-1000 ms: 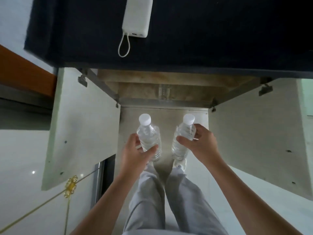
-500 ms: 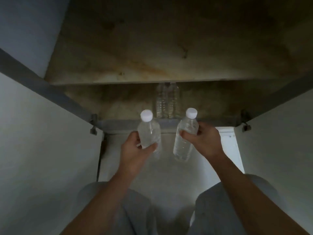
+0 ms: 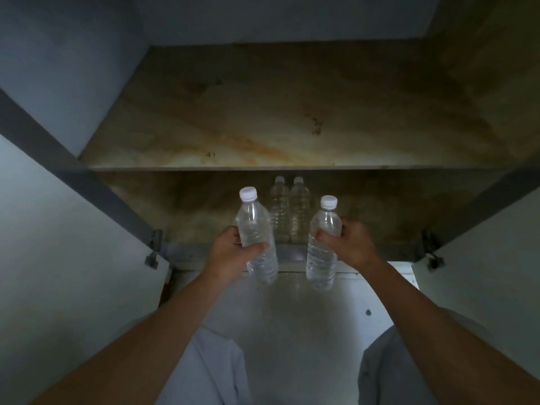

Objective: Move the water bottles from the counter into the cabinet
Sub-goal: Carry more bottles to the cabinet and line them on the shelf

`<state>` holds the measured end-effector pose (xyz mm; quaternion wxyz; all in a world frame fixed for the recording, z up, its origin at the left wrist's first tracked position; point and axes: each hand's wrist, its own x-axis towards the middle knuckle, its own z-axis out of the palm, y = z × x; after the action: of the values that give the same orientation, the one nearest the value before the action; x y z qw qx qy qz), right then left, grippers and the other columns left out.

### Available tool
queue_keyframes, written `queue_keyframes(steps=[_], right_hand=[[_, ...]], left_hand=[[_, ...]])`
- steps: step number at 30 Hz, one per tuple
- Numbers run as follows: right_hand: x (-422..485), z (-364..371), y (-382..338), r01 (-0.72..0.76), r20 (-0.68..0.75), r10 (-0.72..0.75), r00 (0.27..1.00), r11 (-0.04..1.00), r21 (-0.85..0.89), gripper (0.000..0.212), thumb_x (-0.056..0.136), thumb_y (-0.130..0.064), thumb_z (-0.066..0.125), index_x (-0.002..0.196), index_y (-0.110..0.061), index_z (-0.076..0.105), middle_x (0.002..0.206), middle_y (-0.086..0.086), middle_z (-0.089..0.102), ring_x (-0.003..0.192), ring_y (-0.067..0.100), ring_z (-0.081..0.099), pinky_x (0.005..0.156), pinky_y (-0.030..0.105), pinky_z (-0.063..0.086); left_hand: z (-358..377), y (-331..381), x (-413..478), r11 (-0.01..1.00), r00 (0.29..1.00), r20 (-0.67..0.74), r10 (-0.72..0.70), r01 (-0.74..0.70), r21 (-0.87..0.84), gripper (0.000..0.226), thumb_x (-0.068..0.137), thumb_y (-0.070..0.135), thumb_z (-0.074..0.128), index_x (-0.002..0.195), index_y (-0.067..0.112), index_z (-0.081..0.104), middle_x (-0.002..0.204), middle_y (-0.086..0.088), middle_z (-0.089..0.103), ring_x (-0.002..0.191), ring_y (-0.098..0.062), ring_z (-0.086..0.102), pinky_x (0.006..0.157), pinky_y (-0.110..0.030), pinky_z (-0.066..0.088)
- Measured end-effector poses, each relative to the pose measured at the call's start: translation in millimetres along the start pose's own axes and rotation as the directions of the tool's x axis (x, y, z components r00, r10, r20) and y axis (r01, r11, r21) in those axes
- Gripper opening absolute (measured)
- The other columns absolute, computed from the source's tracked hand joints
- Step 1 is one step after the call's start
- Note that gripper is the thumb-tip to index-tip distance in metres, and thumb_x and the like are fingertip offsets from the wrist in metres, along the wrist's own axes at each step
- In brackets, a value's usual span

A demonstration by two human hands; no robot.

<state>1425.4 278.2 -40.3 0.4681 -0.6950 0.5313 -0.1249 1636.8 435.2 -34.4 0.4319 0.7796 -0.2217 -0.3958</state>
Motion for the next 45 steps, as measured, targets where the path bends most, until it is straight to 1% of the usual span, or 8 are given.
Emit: queue_keyframes(steps=[8,12,20,25,31,36,42,45], right_hand=[[83.4,20.2,55.3,-0.122,-0.062,0.128,0.990,0.988,0.097,0.016,0.084,-0.037,0.077,0.086,-0.027,0.065,0.090,0.001,0.072,0.084,0.021,0.071,0.081,0.038,0.059],[111.5,34.9,90.0,-0.151,-0.067,0.160,0.985,0.980,0.128,0.057,0.072,-0.064,0.073,0.106,-0.019,0.069,0.094,0.000,0.075,0.084,0.021,0.074,0.076,0.038,0.061],[106.8,49.2,106.7,-0.113,0.072,0.107,0.992,0.990,0.087,0.070,0.061,-0.038,0.088,0.119,-0.012,0.060,0.111,-0.002,0.069,0.104,0.022,0.067,0.091,0.040,0.056],[75.6,51.4,121.6,0.033,-0.074,-0.030,0.997,0.999,0.037,0.046,0.074,-0.038,0.083,0.114,-0.023,0.066,0.104,-0.004,0.073,0.095,0.016,0.069,0.085,0.038,0.058],[68.0,55.2,127.7,0.137,-0.066,-0.138,0.988,0.990,-0.016,0.045,0.082,-0.032,0.081,0.122,-0.030,0.061,0.116,-0.008,0.070,0.108,0.016,0.066,0.096,0.043,0.056],[83.3,58.6,118.0,0.152,-0.149,-0.154,0.977,0.988,-0.025,0.028,0.087,-0.022,0.077,0.112,-0.024,0.065,0.110,-0.005,0.071,0.103,0.018,0.067,0.094,0.043,0.055],[102.3,50.6,115.3,0.073,-0.163,-0.078,0.983,0.997,-0.041,0.028,0.086,-0.021,0.078,0.110,-0.012,0.067,0.108,0.009,0.074,0.100,0.030,0.069,0.092,0.046,0.055],[84.6,54.7,114.2,0.099,-0.101,-0.095,0.990,0.994,0.034,0.035,0.083,-0.025,0.081,0.116,-0.023,0.068,0.108,-0.007,0.072,0.103,0.016,0.067,0.089,0.030,0.050]], left_hand=[[7.5,-19.0,70.0,0.989,0.989,0.012,-0.147,0.148,-0.022,0.022,0.077,0.015,0.087,0.091,0.017,0.071,0.093,-0.004,0.074,0.083,-0.020,0.070,0.065,-0.027,0.052],[14.7,-37.6,102.5,0.981,0.982,-0.006,-0.189,0.188,-0.055,0.024,0.075,0.019,0.088,0.091,0.013,0.071,0.093,-0.009,0.076,0.082,-0.024,0.074,0.071,-0.033,0.059],[30.1,-55.4,139.8,0.985,0.984,-0.058,-0.170,0.168,-0.038,0.046,0.068,0.030,0.091,0.101,0.006,0.069,0.092,-0.014,0.076,0.079,-0.027,0.075,0.067,-0.037,0.063],[27.0,-71.4,136.9,0.993,0.996,-0.052,-0.078,0.082,0.082,0.036,0.075,0.009,0.087,0.101,0.013,0.062,0.105,-0.016,0.071,0.093,-0.030,0.068,0.083,-0.039,0.055],[14.0,-98.6,126.9,0.976,0.982,0.180,-0.062,0.022,0.216,0.086,0.065,0.021,0.090,0.143,0.026,0.052,0.117,0.001,0.074,0.101,-0.017,0.073,0.088,-0.040,0.060],[16.7,-83.8,126.1,0.991,0.999,0.034,-0.033,0.029,0.131,0.041,0.081,-0.012,0.072,0.108,0.016,0.060,0.105,-0.009,0.073,0.089,-0.020,0.070,0.071,-0.028,0.057],[22.9,-85.0,118.6,0.995,1.000,0.019,0.025,-0.026,0.100,0.030,0.084,-0.004,0.075,0.106,0.010,0.061,0.097,-0.008,0.073,0.074,-0.006,0.072,0.063,-0.020,0.055],[29.5,-92.7,104.1,0.972,0.985,0.146,0.094,-0.123,0.201,0.058,0.075,0.015,0.087,0.127,0.023,0.063,0.107,0.010,0.075,0.097,-0.005,0.072,0.082,-0.025,0.057]])
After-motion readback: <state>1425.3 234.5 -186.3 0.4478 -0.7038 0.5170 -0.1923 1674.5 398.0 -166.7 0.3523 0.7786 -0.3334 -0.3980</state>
